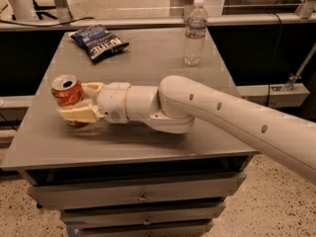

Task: Knock coke can over

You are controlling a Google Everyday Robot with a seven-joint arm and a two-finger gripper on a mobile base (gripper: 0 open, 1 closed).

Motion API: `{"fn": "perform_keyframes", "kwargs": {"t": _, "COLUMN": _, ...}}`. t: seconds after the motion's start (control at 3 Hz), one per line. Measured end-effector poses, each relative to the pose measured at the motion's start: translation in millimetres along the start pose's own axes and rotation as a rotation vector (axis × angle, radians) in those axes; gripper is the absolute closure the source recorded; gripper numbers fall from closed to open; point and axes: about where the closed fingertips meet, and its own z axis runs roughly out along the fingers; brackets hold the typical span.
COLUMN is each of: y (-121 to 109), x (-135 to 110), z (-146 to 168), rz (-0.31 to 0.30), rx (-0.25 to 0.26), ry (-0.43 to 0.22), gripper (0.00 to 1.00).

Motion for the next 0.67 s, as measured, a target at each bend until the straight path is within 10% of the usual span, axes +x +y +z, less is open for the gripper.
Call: {"fn": "perform_keyframes", "kwargs": {"t": 0.67, "y": -30.3, "x": -14.6, "z": -58.3, "rz": -0.052, "rx": -0.007, "ry": 0.176, "gripper": 1.00}}
